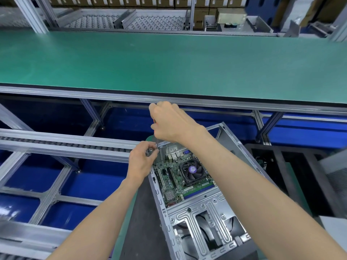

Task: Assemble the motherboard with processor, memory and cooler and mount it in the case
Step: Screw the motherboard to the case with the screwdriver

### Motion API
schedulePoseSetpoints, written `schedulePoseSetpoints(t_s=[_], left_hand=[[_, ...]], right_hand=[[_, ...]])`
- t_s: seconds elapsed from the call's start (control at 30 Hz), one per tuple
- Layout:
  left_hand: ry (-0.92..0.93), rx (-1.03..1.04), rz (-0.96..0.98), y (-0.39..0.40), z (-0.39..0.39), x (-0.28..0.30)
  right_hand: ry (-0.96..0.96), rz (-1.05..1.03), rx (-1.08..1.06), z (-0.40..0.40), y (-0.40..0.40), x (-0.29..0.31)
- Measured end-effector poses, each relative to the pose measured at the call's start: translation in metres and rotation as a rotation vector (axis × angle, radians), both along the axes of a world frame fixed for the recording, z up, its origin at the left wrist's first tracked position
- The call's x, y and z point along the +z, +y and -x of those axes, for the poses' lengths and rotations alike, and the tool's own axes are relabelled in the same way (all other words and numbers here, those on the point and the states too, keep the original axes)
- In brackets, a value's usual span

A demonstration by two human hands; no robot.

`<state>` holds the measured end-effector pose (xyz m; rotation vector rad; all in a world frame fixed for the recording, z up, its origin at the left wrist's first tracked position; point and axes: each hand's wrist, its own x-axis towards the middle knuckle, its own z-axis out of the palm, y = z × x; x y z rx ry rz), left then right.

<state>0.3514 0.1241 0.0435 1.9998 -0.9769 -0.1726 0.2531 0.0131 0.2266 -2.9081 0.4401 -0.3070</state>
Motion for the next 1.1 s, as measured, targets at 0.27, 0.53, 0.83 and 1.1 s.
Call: schedulePoseSetpoints(t_s=[0.27, 0.53, 0.83, 1.1], left_hand=[[0.001, -0.015, -0.021, 0.0, -0.001, 0.001], [-0.082, -0.046, -0.028, -0.001, -0.002, 0.004], [0.027, -0.024, -0.038, -0.001, -0.002, 0.004], [0.072, -0.035, 0.026, 0.0, 0.002, 0.009]], right_hand=[[0.03, -0.082, 0.043, -0.007, -0.004, 0.005], [-0.072, 0.013, -0.058, -0.01, -0.004, -0.005], [0.041, 0.015, 0.059, -0.01, -0.002, -0.004], [-0.024, -0.02, -0.003, 0.002, -0.011, 0.007]])
